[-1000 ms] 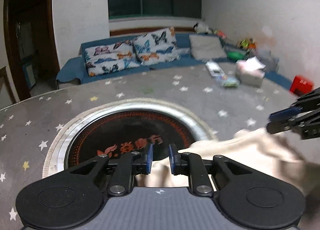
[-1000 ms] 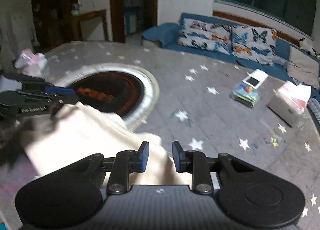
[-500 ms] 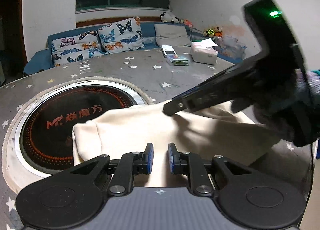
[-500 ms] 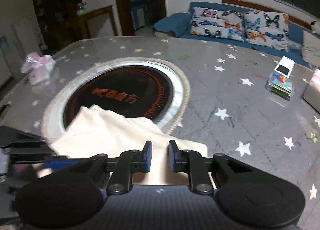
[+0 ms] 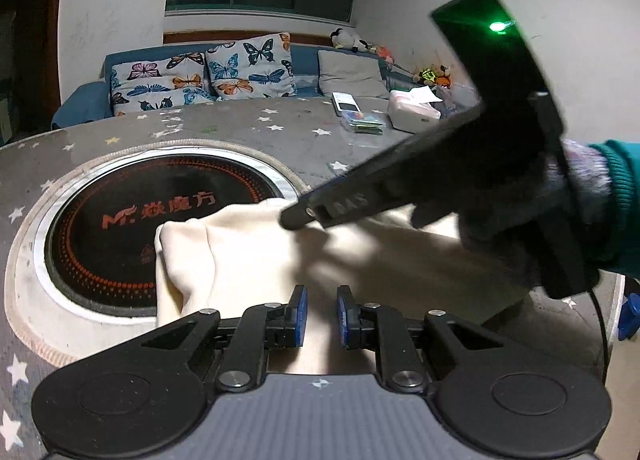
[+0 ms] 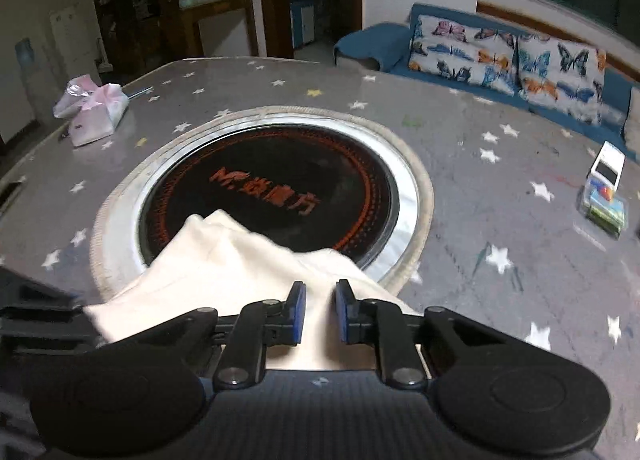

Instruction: Fold clothes

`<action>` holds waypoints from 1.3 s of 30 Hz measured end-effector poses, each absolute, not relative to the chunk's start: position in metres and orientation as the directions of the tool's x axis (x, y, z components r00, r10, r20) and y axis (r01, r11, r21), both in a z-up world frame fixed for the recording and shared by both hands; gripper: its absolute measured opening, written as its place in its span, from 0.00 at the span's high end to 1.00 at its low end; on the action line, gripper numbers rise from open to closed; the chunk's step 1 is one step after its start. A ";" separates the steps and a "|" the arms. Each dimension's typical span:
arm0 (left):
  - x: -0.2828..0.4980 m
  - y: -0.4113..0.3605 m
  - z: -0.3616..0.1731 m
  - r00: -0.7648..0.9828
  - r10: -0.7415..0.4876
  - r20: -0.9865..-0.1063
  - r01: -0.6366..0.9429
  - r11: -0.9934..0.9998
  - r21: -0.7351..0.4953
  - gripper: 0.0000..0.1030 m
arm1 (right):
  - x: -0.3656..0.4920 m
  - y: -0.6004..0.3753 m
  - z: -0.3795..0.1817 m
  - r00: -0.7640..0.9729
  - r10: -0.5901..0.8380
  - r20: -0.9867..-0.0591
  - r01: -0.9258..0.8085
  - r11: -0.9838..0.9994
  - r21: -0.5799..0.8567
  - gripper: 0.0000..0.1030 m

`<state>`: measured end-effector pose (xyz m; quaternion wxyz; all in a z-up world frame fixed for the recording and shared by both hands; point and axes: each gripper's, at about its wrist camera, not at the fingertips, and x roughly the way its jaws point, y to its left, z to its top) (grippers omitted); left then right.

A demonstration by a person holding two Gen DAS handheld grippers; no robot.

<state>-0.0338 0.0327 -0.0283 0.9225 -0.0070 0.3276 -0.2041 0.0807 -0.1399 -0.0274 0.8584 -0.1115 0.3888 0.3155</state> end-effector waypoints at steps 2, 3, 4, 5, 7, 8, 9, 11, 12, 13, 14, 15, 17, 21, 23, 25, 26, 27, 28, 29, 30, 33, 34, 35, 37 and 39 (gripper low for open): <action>-0.034 0.035 -0.026 0.699 -0.385 -0.602 0.373 0.915 -0.152 0.83 | 0.083 -0.140 -0.025 0.500 0.456 -0.736 -0.626 0.778 0.057 0.85; -0.033 0.037 -0.023 0.702 -0.384 -0.600 0.369 0.916 -0.155 0.82 | 0.084 -0.141 -0.024 0.500 0.457 -0.735 -0.625 0.778 0.058 0.85; -0.031 0.039 -0.020 0.708 -0.380 -0.595 0.360 0.919 -0.158 0.82 | 0.085 -0.141 -0.023 0.501 0.458 -0.734 -0.624 0.779 0.060 0.85; -0.029 0.041 -0.017 0.714 -0.376 -0.590 0.351 0.922 -0.162 0.82 | 0.083 -0.144 -0.019 0.507 0.461 -0.729 -0.624 0.779 0.059 0.85; -0.018 0.045 -0.011 0.729 -0.352 -0.587 0.321 0.933 -0.161 0.83 | 0.077 -0.152 -0.012 0.518 0.464 -0.718 -0.621 0.782 0.057 0.85; -0.010 0.047 -0.009 0.733 -0.343 -0.587 0.306 0.937 -0.166 0.83 | 0.074 -0.157 -0.008 0.523 0.464 -0.715 -0.618 0.784 0.056 0.86; -0.002 0.049 -0.009 0.734 -0.340 -0.588 0.293 0.939 -0.177 0.83 | 0.071 -0.162 -0.005 0.528 0.463 -0.712 -0.615 0.787 0.055 0.86; 0.013 0.052 -0.007 0.734 -0.330 -0.593 0.265 0.944 -0.197 0.83 | 0.066 -0.172 -0.004 0.532 0.455 -0.714 -0.605 0.794 0.056 0.86; 0.021 0.052 -0.008 0.734 -0.323 -0.597 0.253 0.946 -0.201 0.83 | 0.062 -0.181 -0.004 0.538 0.447 -0.715 -0.594 0.803 0.055 0.86; 0.027 0.053 -0.009 0.733 -0.319 -0.601 0.247 0.948 -0.203 0.83 | 0.060 -0.186 -0.005 0.540 0.442 -0.716 -0.586 0.808 0.056 0.86; 0.033 0.053 -0.010 0.732 -0.316 -0.604 0.240 0.949 -0.206 0.83 | 0.057 -0.195 -0.006 0.540 0.435 -0.720 -0.575 0.816 0.061 0.86; 0.040 0.052 -0.012 0.727 -0.313 -0.612 0.234 0.950 -0.208 0.83 | 0.054 -0.202 -0.008 0.542 0.428 -0.723 -0.564 0.823 0.064 0.86; 0.051 0.053 -0.019 0.715 -0.293 -0.634 0.209 0.956 -0.206 0.83 | 0.050 -0.214 -0.011 0.551 0.412 -0.725 -0.544 0.837 0.062 0.86; 0.059 0.059 -0.031 0.719 -0.280 -0.636 0.183 0.959 -0.216 0.82 | 0.054 -0.234 -0.026 0.555 0.375 -0.743 -0.491 0.868 0.072 0.86; 0.057 0.060 -0.029 0.721 -0.276 -0.636 0.178 0.960 -0.215 0.82 | 0.055 -0.242 -0.028 0.554 0.383 -0.739 -0.480 0.872 0.091 0.86; 0.052 0.063 -0.025 0.729 -0.267 -0.630 0.169 0.962 -0.213 0.82 | 0.055 -0.243 -0.022 0.568 0.385 -0.727 -0.479 0.873 0.088 0.86; 0.049 0.064 -0.022 0.735 -0.267 -0.623 0.171 0.962 -0.212 0.82 | 0.055 -0.243 -0.019 0.576 0.386 -0.721 -0.479 0.873 0.085 0.86; 0.045 0.064 -0.019 0.740 -0.269 -0.616 0.175 0.962 -0.209 0.82 | 0.055 -0.243 -0.016 0.581 0.393 -0.712 -0.482 0.872 0.087 0.86; 0.040 0.062 -0.016 0.743 -0.274 -0.610 0.187 0.961 -0.204 0.82 | 0.056 -0.242 -0.013 0.584 0.401 -0.706 -0.487 0.869 0.091 0.86; 0.036 0.058 -0.014 0.744 -0.285 -0.605 0.207 0.958 -0.196 0.82 | 0.058 -0.241 -0.011 0.585 0.409 -0.700 -0.492 0.865 0.094 0.86; 0.031 0.052 -0.012 0.741 -0.298 -0.602 0.232 0.955 -0.186 0.82 | 0.061 -0.238 -0.011 0.584 0.413 -0.699 -0.501 0.861 0.091 0.86; 0.016 0.031 -0.011 0.725 -0.342 -0.597 0.310 0.937 -0.161 0.82 | 0.076 -0.229 -0.023 0.558 0.391 -0.732 -0.508 0.859 0.071 0.86; 0.012 0.025 -0.011 0.716 -0.357 -0.600 0.330 0.930 -0.160 0.82 | 0.079 -0.229 -0.026 0.556 0.391 -0.733 -0.508 0.858 0.072 0.86; 0.010 0.019 -0.012 0.707 -0.369 -0.603 0.348 0.924 -0.158 0.82 | 0.082 -0.230 -0.028 0.557 0.396 -0.730 -0.509 0.857 0.076 0.86; 0.005 0.008 -0.012 0.695 -0.392 -0.603 0.382 0.912 -0.152 0.82 | 0.081 -0.235 -0.021 0.557 0.409 -0.723 -0.503 0.859 0.098 0.86; 0.003 -0.004 -0.010 0.684 -0.417 -0.598 0.417 0.897 -0.147 0.82 | 0.076 -0.241 -0.012 0.578 0.396 -0.714 -0.501 0.862 0.072 0.86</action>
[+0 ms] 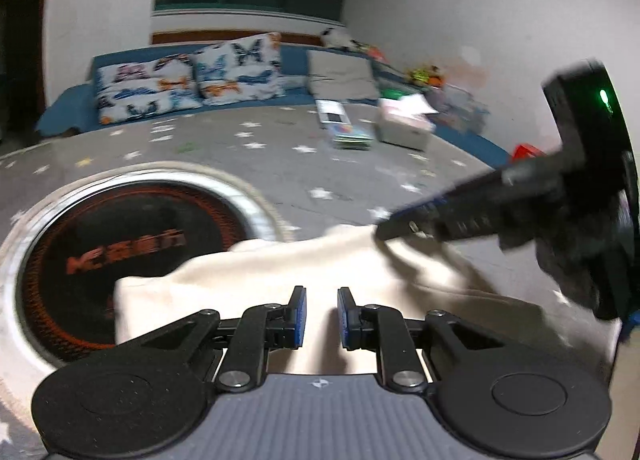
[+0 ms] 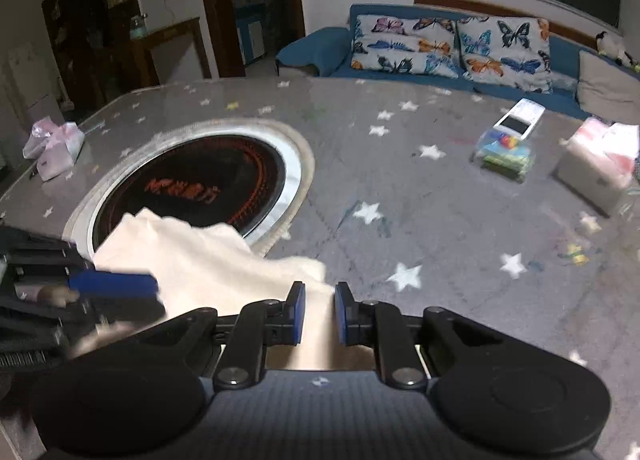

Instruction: Fold clothes

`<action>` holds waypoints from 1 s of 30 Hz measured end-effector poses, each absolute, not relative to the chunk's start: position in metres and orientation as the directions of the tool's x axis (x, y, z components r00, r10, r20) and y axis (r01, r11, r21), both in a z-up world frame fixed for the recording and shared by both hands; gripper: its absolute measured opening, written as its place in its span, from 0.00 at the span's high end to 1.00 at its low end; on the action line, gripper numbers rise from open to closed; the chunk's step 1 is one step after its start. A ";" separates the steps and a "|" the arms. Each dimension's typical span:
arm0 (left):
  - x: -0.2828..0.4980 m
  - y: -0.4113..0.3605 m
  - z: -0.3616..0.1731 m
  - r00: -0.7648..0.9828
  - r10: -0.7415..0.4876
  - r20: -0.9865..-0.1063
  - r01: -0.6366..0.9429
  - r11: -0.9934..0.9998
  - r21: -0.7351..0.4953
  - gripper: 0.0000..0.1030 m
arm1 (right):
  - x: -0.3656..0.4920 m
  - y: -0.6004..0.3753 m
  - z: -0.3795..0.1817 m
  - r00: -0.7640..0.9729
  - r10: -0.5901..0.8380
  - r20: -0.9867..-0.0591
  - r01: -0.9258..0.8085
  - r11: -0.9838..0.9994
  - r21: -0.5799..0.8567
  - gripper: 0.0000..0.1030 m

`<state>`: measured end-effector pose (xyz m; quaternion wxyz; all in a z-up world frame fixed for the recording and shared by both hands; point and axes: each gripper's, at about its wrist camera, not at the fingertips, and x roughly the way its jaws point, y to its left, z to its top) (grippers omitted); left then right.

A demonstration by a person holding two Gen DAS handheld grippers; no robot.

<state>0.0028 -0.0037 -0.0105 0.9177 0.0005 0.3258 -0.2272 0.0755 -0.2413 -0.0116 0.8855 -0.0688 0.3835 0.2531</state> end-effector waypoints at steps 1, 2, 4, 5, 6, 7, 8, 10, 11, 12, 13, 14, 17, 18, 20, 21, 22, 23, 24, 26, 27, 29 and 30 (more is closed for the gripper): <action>0.003 -0.010 -0.010 0.680 -0.428 -0.595 0.431 0.890 -0.148 0.82 | 0.072 -0.246 -0.008 0.578 0.396 -0.713 -0.502 0.862 0.071 0.86; 0.003 -0.017 -0.011 0.673 -0.440 -0.595 0.444 0.883 -0.151 0.82 | 0.069 -0.250 -0.004 0.577 0.398 -0.713 -0.503 0.861 0.074 0.86; 0.003 -0.032 -0.013 0.655 -0.466 -0.595 0.477 0.866 -0.153 0.82 | 0.063 -0.258 0.001 0.570 0.403 -0.716 -0.510 0.857 0.077 0.86; 0.003 -0.041 -0.014 0.642 -0.482 -0.597 0.497 0.854 -0.155 0.82 | 0.060 -0.260 0.002 0.562 0.407 -0.720 -0.517 0.853 0.078 0.86; 0.001 -0.050 -0.016 0.630 -0.497 -0.597 0.517 0.842 -0.156 0.82 | 0.058 -0.262 0.001 0.555 0.405 -0.727 -0.521 0.850 0.076 0.86; -0.002 -0.057 -0.018 0.619 -0.510 -0.597 0.534 0.831 -0.155 0.82 | 0.057 -0.264 -0.001 0.547 0.402 -0.734 -0.524 0.848 0.074 0.86; -0.005 -0.064 -0.019 0.607 -0.524 -0.598 0.554 0.818 -0.154 0.82 | 0.057 -0.265 -0.003 0.541 0.398 -0.741 -0.525 0.848 0.072 0.86; -0.015 -0.078 -0.023 0.587 -0.543 -0.601 0.592 0.794 -0.140 0.82 | 0.059 -0.266 -0.010 0.523 0.395 -0.755 -0.528 0.846 0.077 0.86; -0.020 -0.082 -0.024 0.582 -0.548 -0.601 0.605 0.785 -0.130 0.82 | 0.060 -0.267 -0.014 0.518 0.391 -0.761 -0.527 0.846 0.076 0.86; -0.025 -0.085 -0.025 0.582 -0.550 -0.599 0.615 0.779 -0.119 0.83 | 0.060 -0.268 -0.016 0.516 0.391 -0.762 -0.527 0.846 0.078 0.86; -0.030 -0.088 -0.025 0.581 -0.553 -0.597 0.625 0.773 -0.108 0.83 | 0.061 -0.269 -0.019 0.514 0.392 -0.763 -0.527 0.846 0.080 0.86; -0.035 -0.091 -0.026 0.580 -0.555 -0.596 0.634 0.767 -0.097 0.83 | 0.061 -0.269 -0.021 0.513 0.393 -0.763 -0.526 0.846 0.082 0.86; -0.044 -0.093 -0.027 0.571 -0.570 -0.590 0.652 0.752 -0.096 0.82 | 0.062 -0.272 -0.025 0.521 0.390 -0.760 -0.519 0.851 0.081 0.86; -0.046 -0.094 -0.027 0.564 -0.577 -0.591 0.659 0.746 -0.099 0.82 | 0.062 -0.274 -0.025 0.530 0.382 -0.757 -0.512 0.856 0.073 0.86; -0.051 -0.096 -0.029 0.558 -0.581 -0.592 0.669 0.737 -0.093 0.82 | 0.062 -0.278 -0.024 0.542 0.374 -0.752 -0.497 0.865 0.072 0.86; -0.054 -0.097 -0.030 0.561 -0.579 -0.591 0.672 0.736 -0.083 0.82 | 0.059 -0.280 -0.021 0.548 0.377 -0.747 -0.497 0.865 0.071 0.86; -0.055 -0.098 -0.032 0.564 -0.577 -0.591 0.672 0.737 -0.078 0.82 | 0.055 -0.282 -0.018 0.554 0.380 -0.741 -0.499 0.864 0.069 0.86; -0.055 -0.099 -0.033 0.562 -0.578 -0.592 0.671 0.737 -0.083 0.81 | 0.049 -0.282 -0.014 0.555 0.390 -0.735 -0.509 0.858 0.071 0.86; -0.054 -0.099 -0.033 0.560 -0.580 -0.592 0.671 0.737 -0.087 0.81 | 0.043 -0.282 -0.009 0.554 0.403 -0.728 -0.521 0.850 0.073 0.86; -0.052 -0.098 -0.033 0.557 -0.584 -0.591 0.670 0.736 -0.096 0.81 | 0.028 -0.280 -0.001 0.546 0.432 -0.718 -0.554 0.829 0.077 0.86; -0.051 -0.097 -0.032 0.554 -0.586 -0.591 0.669 0.736 -0.104 0.81 | 0.021 -0.277 0.001 0.537 0.447 -0.716 -0.579 0.812 0.073 0.86; -0.052 -0.093 -0.030 0.547 -0.591 -0.592 0.668 0.735 -0.117 0.81 | 0.009 -0.268 0.000 0.507 0.471 -0.722 -0.629 0.775 0.063 0.86; -0.053 -0.091 -0.029 0.547 -0.593 -0.592 0.667 0.735 -0.120 0.81 | 0.007 -0.265 -0.004 0.500 0.463 -0.732 -0.640 0.767 0.048 0.86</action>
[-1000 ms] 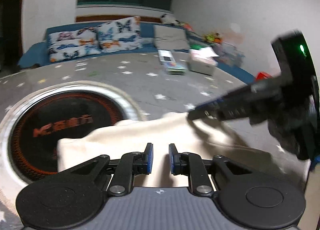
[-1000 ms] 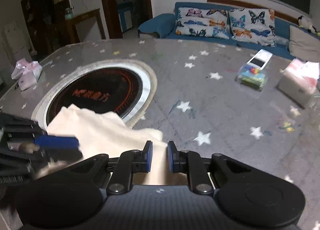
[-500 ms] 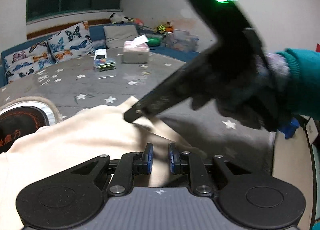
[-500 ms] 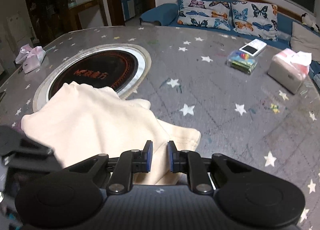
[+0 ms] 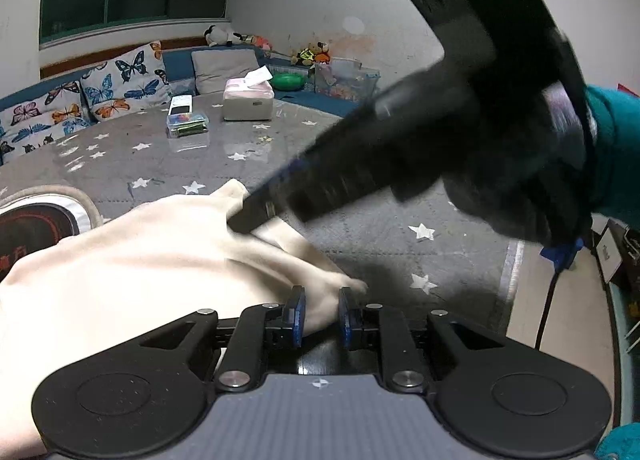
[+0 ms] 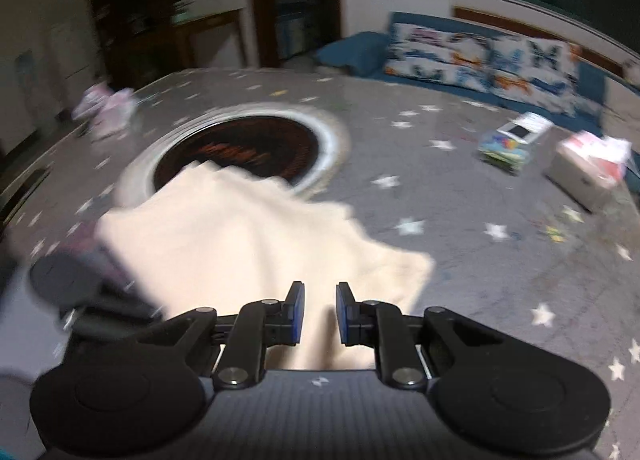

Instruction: Fold clothes

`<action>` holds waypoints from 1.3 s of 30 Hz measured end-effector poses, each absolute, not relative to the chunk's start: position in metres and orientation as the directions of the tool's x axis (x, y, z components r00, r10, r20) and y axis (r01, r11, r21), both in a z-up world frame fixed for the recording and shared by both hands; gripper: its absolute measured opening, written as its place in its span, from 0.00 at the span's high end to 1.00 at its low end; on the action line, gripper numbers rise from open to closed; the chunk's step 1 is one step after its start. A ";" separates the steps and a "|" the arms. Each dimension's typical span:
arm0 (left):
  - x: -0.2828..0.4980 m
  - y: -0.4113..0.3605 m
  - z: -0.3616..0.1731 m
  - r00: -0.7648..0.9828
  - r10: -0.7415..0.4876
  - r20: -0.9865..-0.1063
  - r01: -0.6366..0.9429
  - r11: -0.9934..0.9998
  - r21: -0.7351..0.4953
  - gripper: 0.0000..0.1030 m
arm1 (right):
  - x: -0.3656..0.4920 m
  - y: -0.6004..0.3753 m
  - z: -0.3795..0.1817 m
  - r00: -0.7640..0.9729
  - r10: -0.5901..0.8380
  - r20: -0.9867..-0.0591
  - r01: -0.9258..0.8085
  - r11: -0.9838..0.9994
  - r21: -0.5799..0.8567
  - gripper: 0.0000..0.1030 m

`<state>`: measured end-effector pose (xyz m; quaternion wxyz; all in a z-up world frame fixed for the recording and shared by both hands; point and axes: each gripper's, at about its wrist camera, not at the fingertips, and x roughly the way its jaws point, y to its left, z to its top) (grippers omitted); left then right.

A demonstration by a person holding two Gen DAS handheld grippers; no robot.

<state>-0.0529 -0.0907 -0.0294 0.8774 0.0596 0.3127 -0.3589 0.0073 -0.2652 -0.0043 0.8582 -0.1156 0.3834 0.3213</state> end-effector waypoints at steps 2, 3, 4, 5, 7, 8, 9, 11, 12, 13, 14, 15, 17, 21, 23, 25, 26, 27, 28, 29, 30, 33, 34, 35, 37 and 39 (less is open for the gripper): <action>-0.057 -0.081 -0.027 0.555 -0.583 -0.593 0.656 0.745 -0.118 0.81 | 0.006 -0.263 -0.015 0.492 0.432 -0.756 -0.646 0.764 0.016 0.86; -0.059 -0.075 -0.025 0.561 -0.577 -0.594 0.649 0.752 -0.117 0.81 | 0.008 -0.267 -0.020 0.489 0.423 -0.763 -0.635 0.772 0.021 0.85; -0.060 -0.067 -0.023 0.573 -0.566 -0.592 0.635 0.764 -0.115 0.81 | 0.010 -0.272 -0.021 0.486 0.430 -0.761 -0.620 0.783 0.046 0.84; -0.061 -0.057 -0.020 0.592 -0.550 -0.589 0.613 0.782 -0.114 0.81 | 0.010 -0.275 -0.020 0.493 0.430 -0.756 -0.612 0.789 0.050 0.84; -0.063 -0.037 -0.015 0.633 -0.512 -0.581 0.561 0.820 -0.112 0.81 | 0.007 -0.277 -0.014 0.516 0.426 -0.743 -0.608 0.793 0.032 0.84; -0.063 -0.026 -0.013 0.658 -0.486 -0.575 0.523 0.844 -0.114 0.81 | 0.005 -0.276 -0.009 0.524 0.431 -0.735 -0.613 0.789 0.026 0.84; -0.062 -0.014 -0.011 0.681 -0.457 -0.572 0.483 0.867 -0.118 0.81 | 0.004 -0.273 -0.006 0.526 0.441 -0.727 -0.620 0.784 0.027 0.84; -0.060 0.008 -0.010 0.720 -0.393 -0.571 0.398 0.909 -0.125 0.81 | 0.004 -0.269 0.000 0.529 0.461 -0.712 -0.634 0.773 0.029 0.84; -0.058 0.018 -0.011 0.737 -0.355 -0.575 0.351 0.928 -0.124 0.81 | 0.005 -0.265 0.000 0.528 0.469 -0.708 -0.639 0.768 0.033 0.84; -0.055 0.027 -0.014 0.745 -0.324 -0.584 0.312 0.942 -0.124 0.81 | 0.007 -0.261 0.000 0.525 0.477 -0.704 -0.644 0.764 0.037 0.84; -0.053 0.034 -0.018 0.746 -0.304 -0.593 0.283 0.950 -0.131 0.81 | 0.008 -0.258 -0.001 0.522 0.481 -0.704 -0.646 0.762 0.042 0.84; -0.052 0.041 -0.020 0.745 -0.293 -0.599 0.264 0.954 -0.139 0.81 | 0.012 -0.254 -0.006 0.517 0.481 -0.708 -0.645 0.763 0.048 0.84; -0.053 0.051 -0.023 0.743 -0.292 -0.602 0.246 0.956 -0.160 0.81 | 0.017 -0.252 -0.014 0.507 0.473 -0.720 -0.638 0.768 0.055 0.84; -0.056 0.065 -0.025 0.739 -0.293 -0.607 0.228 0.956 -0.184 0.81 | 0.022 -0.260 -0.021 0.505 0.464 -0.727 -0.615 0.785 0.074 0.84; -0.055 0.067 -0.024 0.737 -0.297 -0.608 0.232 0.955 -0.186 0.81 | 0.024 -0.262 -0.016 0.524 0.450 -0.724 -0.602 0.796 0.059 0.84; -0.057 0.068 -0.024 0.736 -0.296 -0.608 0.231 0.955 -0.185 0.81 | 0.028 -0.260 -0.014 0.532 0.450 -0.717 -0.599 0.799 0.057 0.84; -0.057 0.067 -0.025 0.737 -0.295 -0.609 0.229 0.956 -0.185 0.81 | 0.031 -0.259 -0.013 0.535 0.453 -0.713 -0.597 0.800 0.060 0.84; -0.057 0.067 -0.026 0.737 -0.294 -0.608 0.228 0.956 -0.185 0.81 | 0.034 -0.257 -0.013 0.538 0.456 -0.708 -0.596 0.801 0.063 0.84; -0.058 0.067 -0.026 0.737 -0.294 -0.608 0.228 0.956 -0.185 0.81 | 0.040 -0.253 -0.015 0.539 0.456 -0.708 -0.593 0.802 0.065 0.84; -0.059 0.067 -0.026 0.737 -0.293 -0.609 0.229 0.956 -0.184 0.80 | 0.044 -0.251 -0.018 0.539 0.450 -0.712 -0.589 0.805 0.063 0.84; -0.060 0.067 -0.026 0.737 -0.293 -0.609 0.228 0.956 -0.185 0.80 | 0.051 -0.249 -0.024 0.541 0.421 -0.728 -0.570 0.820 0.050 0.84; -0.061 0.068 -0.026 0.737 -0.294 -0.609 0.227 0.956 -0.187 0.80 | 0.062 -0.254 -0.027 0.548 0.410 -0.729 -0.526 0.847 0.080 0.86; -0.061 0.067 -0.027 0.737 -0.293 -0.609 0.227 0.956 -0.186 0.80 | 0.064 -0.253 -0.024 0.557 0.408 -0.724 -0.518 0.851 0.082 0.85; -0.061 0.067 -0.026 0.738 -0.292 -0.609 0.228 0.956 -0.183 0.80 | 0.064 -0.251 -0.021 0.562 0.413 -0.717 -0.520 0.850 0.082 0.85; -0.060 0.066 -0.026 0.737 -0.292 -0.609 0.231 0.956 -0.179 0.80 | 0.065 -0.245 -0.016 0.566 0.430 -0.704 -0.532 0.842 0.086 0.85; -0.060 0.067 -0.027 0.737 -0.295 -0.609 0.232 0.955 -0.183 0.80 | 0.069 -0.235 -0.017 0.563 0.439 -0.700 -0.544 0.835 0.086 0.85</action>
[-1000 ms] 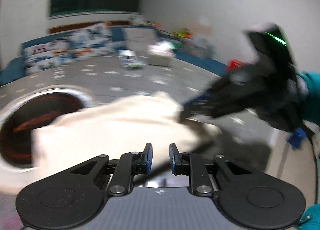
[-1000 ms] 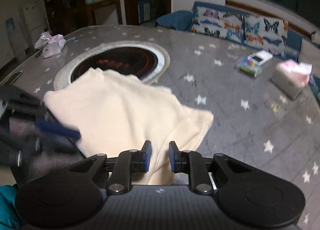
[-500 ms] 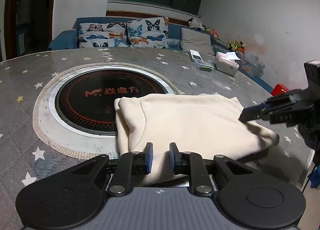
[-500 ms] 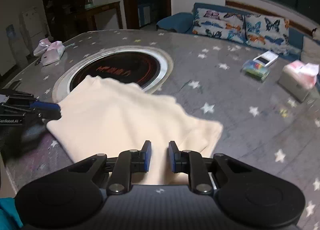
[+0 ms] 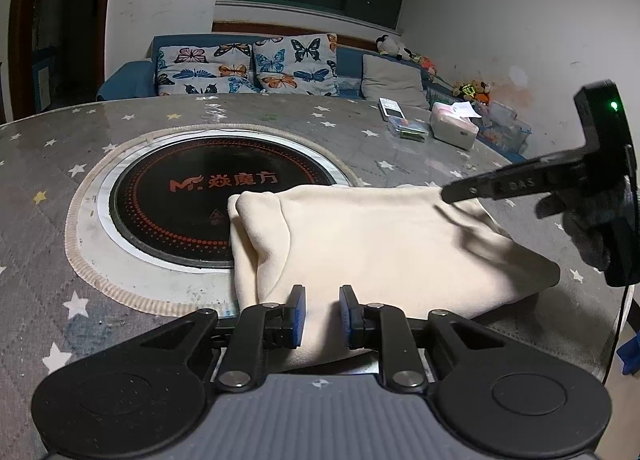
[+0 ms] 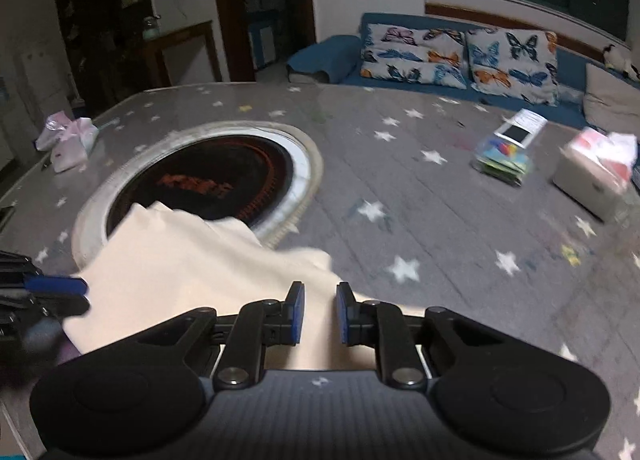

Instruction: Fold clothes

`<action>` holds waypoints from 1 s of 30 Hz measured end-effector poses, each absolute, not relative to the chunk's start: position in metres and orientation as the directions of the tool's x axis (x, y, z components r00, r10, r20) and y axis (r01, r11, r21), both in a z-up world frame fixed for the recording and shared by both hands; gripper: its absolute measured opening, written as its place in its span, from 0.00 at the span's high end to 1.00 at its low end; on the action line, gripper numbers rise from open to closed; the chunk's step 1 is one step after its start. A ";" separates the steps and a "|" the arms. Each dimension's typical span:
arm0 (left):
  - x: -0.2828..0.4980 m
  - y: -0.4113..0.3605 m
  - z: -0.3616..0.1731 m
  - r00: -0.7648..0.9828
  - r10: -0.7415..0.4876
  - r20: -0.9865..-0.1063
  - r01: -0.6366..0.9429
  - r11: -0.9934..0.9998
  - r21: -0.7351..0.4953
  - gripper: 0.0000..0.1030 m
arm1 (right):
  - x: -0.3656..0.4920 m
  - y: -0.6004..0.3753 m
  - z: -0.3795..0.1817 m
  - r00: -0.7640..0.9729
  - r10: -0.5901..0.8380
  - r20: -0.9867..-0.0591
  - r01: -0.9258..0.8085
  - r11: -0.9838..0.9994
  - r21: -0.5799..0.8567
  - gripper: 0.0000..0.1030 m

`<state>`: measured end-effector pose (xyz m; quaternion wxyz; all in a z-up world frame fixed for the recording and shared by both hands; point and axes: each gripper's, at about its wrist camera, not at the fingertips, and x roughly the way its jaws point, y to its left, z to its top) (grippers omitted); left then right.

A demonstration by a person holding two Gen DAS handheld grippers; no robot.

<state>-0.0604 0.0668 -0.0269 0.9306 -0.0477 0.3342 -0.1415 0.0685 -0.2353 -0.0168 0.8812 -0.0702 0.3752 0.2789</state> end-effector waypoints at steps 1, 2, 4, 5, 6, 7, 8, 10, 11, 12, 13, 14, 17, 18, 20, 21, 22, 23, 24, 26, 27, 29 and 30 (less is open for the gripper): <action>-0.060 0.068 -0.027 0.736 -0.297 -0.608 0.231 0.955 -0.187 0.80 | 0.071 -0.230 -0.019 0.562 0.440 -0.701 -0.549 0.832 0.082 0.85; -0.060 0.068 -0.027 0.736 -0.299 -0.608 0.231 0.954 -0.190 0.80 | 0.073 -0.226 -0.022 0.559 0.433 -0.707 -0.550 0.832 0.075 0.85; -0.060 0.069 -0.026 0.734 -0.300 -0.609 0.231 0.954 -0.192 0.80 | 0.077 -0.219 -0.028 0.567 0.402 -0.719 -0.542 0.839 0.041 0.85; -0.060 0.069 -0.026 0.733 -0.300 -0.611 0.231 0.954 -0.191 0.80 | 0.078 -0.218 -0.029 0.571 0.398 -0.718 -0.539 0.841 0.037 0.85; -0.060 0.069 -0.025 0.732 -0.299 -0.612 0.230 0.954 -0.191 0.80 | 0.078 -0.219 -0.027 0.571 0.400 -0.717 -0.536 0.843 0.044 0.85; -0.059 0.068 -0.023 0.732 -0.299 -0.613 0.230 0.954 -0.190 0.80 | 0.076 -0.220 -0.024 0.575 0.400 -0.714 -0.536 0.844 0.041 0.85; -0.059 0.068 -0.021 0.734 -0.297 -0.611 0.229 0.955 -0.189 0.80 | 0.073 -0.221 -0.021 0.579 0.399 -0.711 -0.536 0.843 0.037 0.85; -0.059 0.068 -0.015 0.745 -0.292 -0.600 0.223 0.957 -0.188 0.78 | 0.067 -0.221 -0.016 0.581 0.401 -0.708 -0.540 0.841 0.032 0.85; -0.059 0.068 -0.013 0.751 -0.289 -0.594 0.220 0.957 -0.188 0.74 | 0.064 -0.221 -0.014 0.582 0.402 -0.707 -0.543 0.839 0.030 0.84; -0.059 0.068 -0.011 0.756 -0.284 -0.589 0.214 0.959 -0.187 0.72 | 0.061 -0.221 -0.012 0.583 0.405 -0.705 -0.545 0.838 0.030 0.84; -0.058 0.068 -0.010 0.759 -0.278 -0.589 0.206 0.960 -0.187 0.71 | 0.056 -0.221 -0.009 0.583 0.411 -0.700 -0.550 0.834 0.032 0.84; -0.057 0.069 -0.010 0.758 -0.272 -0.593 0.200 0.962 -0.187 0.71 | 0.052 -0.220 -0.007 0.581 0.419 -0.698 -0.556 0.830 0.035 0.84; -0.053 0.070 -0.014 0.750 -0.265 -0.606 0.186 0.964 -0.191 0.71 | 0.038 -0.217 -0.005 0.572 0.435 -0.696 -0.573 0.818 0.040 0.82; -0.052 0.070 -0.016 0.746 -0.262 -0.612 0.180 0.964 -0.193 0.71 | 0.033 -0.215 -0.005 0.568 0.441 -0.695 -0.583 0.812 0.040 0.82; -0.050 0.072 -0.019 0.740 -0.263 -0.619 0.170 0.964 -0.206 0.72 | 0.023 -0.212 -0.006 0.562 0.447 -0.696 -0.596 0.802 0.033 0.81; -0.050 0.073 -0.020 0.739 -0.264 -0.620 0.166 0.963 -0.211 0.72 | 0.018 -0.211 -0.008 0.558 0.449 -0.698 -0.600 0.799 0.033 0.81; -0.049 0.073 -0.021 0.738 -0.264 -0.620 0.163 0.963 -0.217 0.72 | 0.014 -0.210 -0.011 0.552 0.449 -0.703 -0.604 0.797 0.034 0.81; -0.049 0.074 -0.021 0.737 -0.265 -0.622 0.158 0.962 -0.222 0.71 | 0.011 -0.210 -0.015 0.545 0.448 -0.708 -0.606 0.794 0.036 0.81; -0.048 0.074 -0.020 0.735 -0.265 -0.624 0.153 0.962 -0.227 0.71 | 0.008 -0.209 -0.019 0.544 0.442 -0.713 -0.608 0.793 0.028 0.81; -0.048 0.074 -0.019 0.733 -0.261 -0.628 0.145 0.962 -0.231 0.71 | 0.002 -0.208 -0.026 0.543 0.429 -0.721 -0.611 0.792 0.011 0.80; -0.048 0.074 -0.017 0.733 -0.259 -0.630 0.141 0.963 -0.232 0.71 | -0.001 -0.207 -0.025 0.549 0.425 -0.720 -0.613 0.790 -0.001 0.80; -0.050 0.074 -0.014 0.733 -0.253 -0.632 0.132 0.963 -0.233 0.66 | -0.005 -0.204 -0.019 0.558 0.426 -0.713 -0.620 0.785 -0.016 0.77; -0.050 0.075 -0.012 0.733 -0.244 -0.635 0.125 0.966 -0.228 0.63 | -0.008 -0.203 -0.015 0.560 0.431 -0.707 -0.627 0.779 -0.021 0.76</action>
